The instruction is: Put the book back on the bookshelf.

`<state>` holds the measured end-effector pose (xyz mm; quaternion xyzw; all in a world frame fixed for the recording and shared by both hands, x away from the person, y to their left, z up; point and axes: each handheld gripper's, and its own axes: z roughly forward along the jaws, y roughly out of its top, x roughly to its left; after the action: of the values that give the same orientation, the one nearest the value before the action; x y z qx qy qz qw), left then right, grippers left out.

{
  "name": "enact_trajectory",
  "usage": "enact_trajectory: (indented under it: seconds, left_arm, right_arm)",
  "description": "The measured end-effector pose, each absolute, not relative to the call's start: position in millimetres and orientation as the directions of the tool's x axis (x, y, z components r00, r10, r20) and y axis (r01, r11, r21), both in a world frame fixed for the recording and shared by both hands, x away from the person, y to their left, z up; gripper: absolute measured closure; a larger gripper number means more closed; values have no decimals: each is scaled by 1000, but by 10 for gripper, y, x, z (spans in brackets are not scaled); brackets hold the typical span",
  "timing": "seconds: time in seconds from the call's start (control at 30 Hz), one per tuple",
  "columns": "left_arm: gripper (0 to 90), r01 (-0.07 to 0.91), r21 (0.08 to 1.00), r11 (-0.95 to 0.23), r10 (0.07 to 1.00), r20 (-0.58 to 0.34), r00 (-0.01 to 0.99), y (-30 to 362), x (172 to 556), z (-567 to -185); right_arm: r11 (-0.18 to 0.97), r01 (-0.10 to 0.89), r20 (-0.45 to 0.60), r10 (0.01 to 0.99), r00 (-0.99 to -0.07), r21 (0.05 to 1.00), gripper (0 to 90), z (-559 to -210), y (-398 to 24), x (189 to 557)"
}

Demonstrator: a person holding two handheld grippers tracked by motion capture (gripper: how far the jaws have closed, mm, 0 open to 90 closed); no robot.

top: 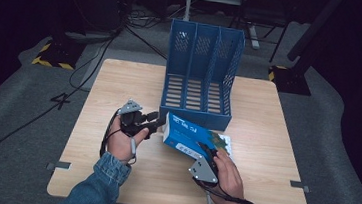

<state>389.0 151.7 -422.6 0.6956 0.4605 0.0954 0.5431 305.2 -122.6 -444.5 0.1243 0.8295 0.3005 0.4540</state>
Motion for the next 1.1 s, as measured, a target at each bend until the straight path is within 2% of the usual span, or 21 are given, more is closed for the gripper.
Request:
enact_trajectory:
  seconds: [0.23, 0.27, 0.3, 0.5, 0.73, 0.97, 1.07, 1.1]
  left_arm:
    - [556, 549, 834, -57, 802, -289, 523, 1587, 3893, -4459]
    - [556, 535, 839, -95, 821, -238, 519, 1582, 3859, -4562]
    - [554, 535, 839, -95, 821, -238, 519, 1582, 3859, -4562]
    - [543, 581, 783, -225, 841, -146, 522, 1582, 3847, -4767]
    - [531, 639, 737, -218, 855, -172, 489, 1749, 3836, -5019]
    - [518, 662, 727, -184, 854, -216, 474, 1793, 3864, -5038]
    - [491, 657, 729, -192, 856, -203, 475, 1780, 3875, -5037]
    - [479, 649, 727, -222, 862, -165, 479, 1744, 3874, -5032]
  right_arm:
    - [701, -19, -586, 580, -566, 713, 622, -4222, -1345, 3034]
    - [686, -7, -566, 595, -570, 727, 622, -4187, -1369, 3035]
    - [675, 0, -554, 606, -571, 738, 622, -4159, -1388, 3035]
    - [616, 22, -504, 665, -552, 788, 623, -4040, -1472, 3012]
    - [570, 29, -469, 704, -534, 821, 623, -3923, -1547, 2988]
    - [546, 23, -457, 722, -519, 837, 623, -3841, -1575, 2996]
    - [543, 20, -458, 726, -513, 840, 623, -3795, -1576, 3003]
    - [536, 19, -453, 731, -511, 844, 623, -3758, -1588, 3010]
